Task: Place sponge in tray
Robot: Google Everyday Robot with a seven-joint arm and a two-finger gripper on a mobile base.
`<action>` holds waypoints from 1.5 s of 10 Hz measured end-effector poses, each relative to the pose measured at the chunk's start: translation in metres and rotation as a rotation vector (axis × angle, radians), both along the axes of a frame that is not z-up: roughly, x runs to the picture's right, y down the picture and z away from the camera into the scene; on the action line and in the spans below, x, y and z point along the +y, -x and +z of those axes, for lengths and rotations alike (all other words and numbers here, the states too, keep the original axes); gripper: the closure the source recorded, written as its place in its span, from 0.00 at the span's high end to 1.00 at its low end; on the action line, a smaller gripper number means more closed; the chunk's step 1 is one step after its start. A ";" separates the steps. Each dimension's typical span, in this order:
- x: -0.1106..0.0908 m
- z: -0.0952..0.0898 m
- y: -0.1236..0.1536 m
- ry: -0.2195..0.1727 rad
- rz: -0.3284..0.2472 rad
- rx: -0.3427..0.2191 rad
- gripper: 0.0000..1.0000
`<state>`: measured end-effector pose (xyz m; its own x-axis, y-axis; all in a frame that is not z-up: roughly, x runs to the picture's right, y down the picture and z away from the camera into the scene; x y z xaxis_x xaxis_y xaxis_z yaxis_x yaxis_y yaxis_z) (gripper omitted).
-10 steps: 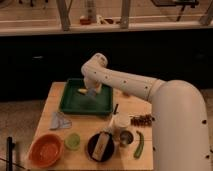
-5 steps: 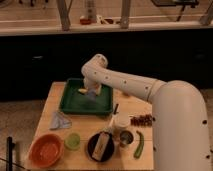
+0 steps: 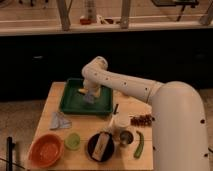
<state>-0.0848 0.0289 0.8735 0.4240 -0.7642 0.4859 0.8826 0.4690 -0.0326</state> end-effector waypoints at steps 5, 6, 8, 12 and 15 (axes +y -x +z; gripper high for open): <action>0.022 0.018 -0.002 0.073 0.020 -0.010 0.03; 0.025 0.021 -0.004 0.083 0.025 -0.010 0.03; 0.029 0.026 -0.006 0.104 0.034 -0.011 0.03; 0.030 0.033 -0.009 0.136 0.055 -0.017 0.06; 0.029 0.036 -0.012 0.154 0.065 -0.021 0.35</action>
